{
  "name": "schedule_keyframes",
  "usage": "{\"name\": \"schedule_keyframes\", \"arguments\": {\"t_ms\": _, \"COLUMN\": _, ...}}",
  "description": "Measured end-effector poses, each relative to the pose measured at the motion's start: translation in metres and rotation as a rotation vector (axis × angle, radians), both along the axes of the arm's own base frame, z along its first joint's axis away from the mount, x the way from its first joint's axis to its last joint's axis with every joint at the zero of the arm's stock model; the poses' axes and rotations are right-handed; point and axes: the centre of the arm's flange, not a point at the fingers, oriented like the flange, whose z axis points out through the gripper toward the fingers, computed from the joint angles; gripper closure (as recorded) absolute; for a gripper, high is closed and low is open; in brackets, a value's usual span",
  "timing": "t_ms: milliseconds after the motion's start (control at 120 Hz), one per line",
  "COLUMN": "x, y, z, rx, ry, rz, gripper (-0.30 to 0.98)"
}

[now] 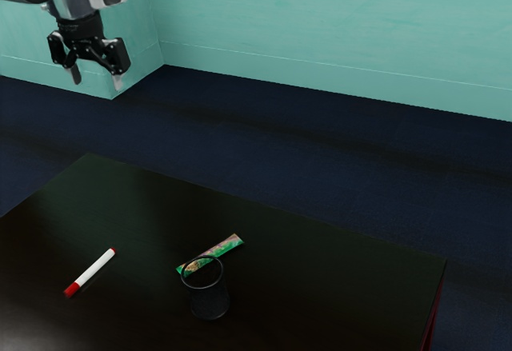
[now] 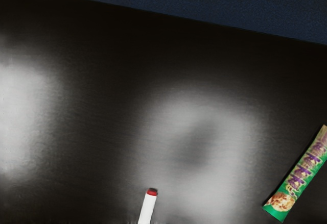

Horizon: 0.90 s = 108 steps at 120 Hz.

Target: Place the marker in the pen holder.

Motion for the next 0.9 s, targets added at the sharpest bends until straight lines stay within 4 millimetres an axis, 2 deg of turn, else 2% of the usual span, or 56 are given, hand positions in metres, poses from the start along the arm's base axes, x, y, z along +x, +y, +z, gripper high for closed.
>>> {"name": "schedule_keyframes", "arguments": {"t_ms": 50, "x": -0.003, "y": 0.012, "z": 0.000, "rx": 0.000, "ry": 0.001, "rz": 0.019, "gripper": 0.00}}
{"name": "schedule_keyframes", "arguments": {"t_ms": 100, "x": -0.005, "y": 0.017, "z": -0.009, "rx": -0.003, "ry": 0.020, "rz": 0.027, "gripper": 0.00}}
{"name": "schedule_keyframes", "arguments": {"t_ms": 183, "x": -0.007, "y": 0.013, "z": -0.062, "rx": -0.016, "ry": 0.115, "rz": 0.015, "gripper": 0.00}}
{"name": "schedule_keyframes", "arguments": {"t_ms": 342, "x": -0.026, "y": -0.027, "z": -0.175, "rx": -0.038, "ry": 0.307, "rz": -0.056, "gripper": 0.00}}
{"name": "schedule_keyframes", "arguments": {"t_ms": 425, "x": -0.034, "y": -0.049, "z": -0.220, "rx": -0.034, "ry": 0.349, "rz": -0.100, "gripper": 0.00}}
{"name": "schedule_keyframes", "arguments": {"t_ms": 542, "x": -0.049, "y": -0.077, "z": -0.268, "rx": -0.029, "ry": 0.370, "rz": -0.156, "gripper": 0.00}}
{"name": "schedule_keyframes", "arguments": {"t_ms": 692, "x": -0.070, "y": -0.103, "z": -0.299, "rx": -0.030, "ry": 0.349, "rz": -0.209, "gripper": 0.00}}
{"name": "schedule_keyframes", "arguments": {"t_ms": 733, "x": -0.073, "y": -0.096, "z": -0.303, "rx": -0.035, "ry": 0.336, "rz": -0.194, "gripper": 0.00}}
{"name": "schedule_keyframes", "arguments": {"t_ms": 767, "x": -0.074, "y": -0.081, "z": -0.305, "rx": -0.041, "ry": 0.324, "rz": -0.162, "gripper": 0.00}}
{"name": "schedule_keyframes", "arguments": {"t_ms": 833, "x": -0.082, "y": -0.033, "z": -0.311, "rx": -0.058, "ry": 0.310, "rz": -0.059, "gripper": 0.00}}
{"name": "schedule_keyframes", "arguments": {"t_ms": 900, "x": -0.105, "y": 0.015, "z": -0.322, "rx": -0.080, "ry": 0.303, "rz": 0.056, "gripper": 0.00}}
